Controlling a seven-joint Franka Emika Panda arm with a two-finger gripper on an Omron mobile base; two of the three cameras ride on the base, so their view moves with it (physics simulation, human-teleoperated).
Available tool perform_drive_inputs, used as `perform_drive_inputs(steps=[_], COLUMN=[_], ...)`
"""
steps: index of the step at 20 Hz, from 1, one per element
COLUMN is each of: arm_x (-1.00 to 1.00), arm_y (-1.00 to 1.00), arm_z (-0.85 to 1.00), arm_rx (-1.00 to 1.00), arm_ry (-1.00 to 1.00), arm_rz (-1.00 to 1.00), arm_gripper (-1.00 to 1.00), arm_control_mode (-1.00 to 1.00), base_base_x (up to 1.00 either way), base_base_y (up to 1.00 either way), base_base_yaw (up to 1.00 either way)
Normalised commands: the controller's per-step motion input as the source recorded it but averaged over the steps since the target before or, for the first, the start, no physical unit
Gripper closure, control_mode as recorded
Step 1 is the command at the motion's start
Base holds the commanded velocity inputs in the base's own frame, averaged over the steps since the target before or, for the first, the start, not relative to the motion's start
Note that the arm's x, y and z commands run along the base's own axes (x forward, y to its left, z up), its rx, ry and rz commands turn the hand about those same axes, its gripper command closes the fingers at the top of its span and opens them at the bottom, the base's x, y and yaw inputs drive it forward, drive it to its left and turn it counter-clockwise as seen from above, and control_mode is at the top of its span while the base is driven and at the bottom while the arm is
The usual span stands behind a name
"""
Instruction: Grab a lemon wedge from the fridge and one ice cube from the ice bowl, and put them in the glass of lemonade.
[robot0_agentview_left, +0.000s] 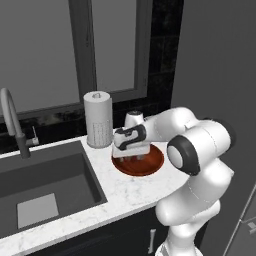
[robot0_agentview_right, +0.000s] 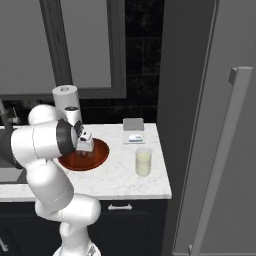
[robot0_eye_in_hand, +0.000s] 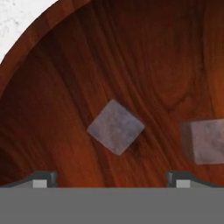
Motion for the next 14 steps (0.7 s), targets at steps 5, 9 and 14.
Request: perform_drive_inputs(steps=[5, 9, 14], arm_x=[-0.03, 0.25, 0.10], arm_y=[0.04, 0.10, 0.00], arm_z=[0.00, -0.01, 0.00], arm_rx=[0.01, 0.02, 0.03], arm_ry=[-0.14, -0.07, -0.06], arm_rz=[-0.06, -0.07, -0.07], arm_gripper=[-1.00, -1.00, -1.00], arm_control_mode=[-1.00, -1.00, -1.00], base_base_x=[0.00, 0.00, 0.00], base_base_y=[0.00, 0.00, 0.00], base_base_yaw=[0.00, 0.00, 0.00])
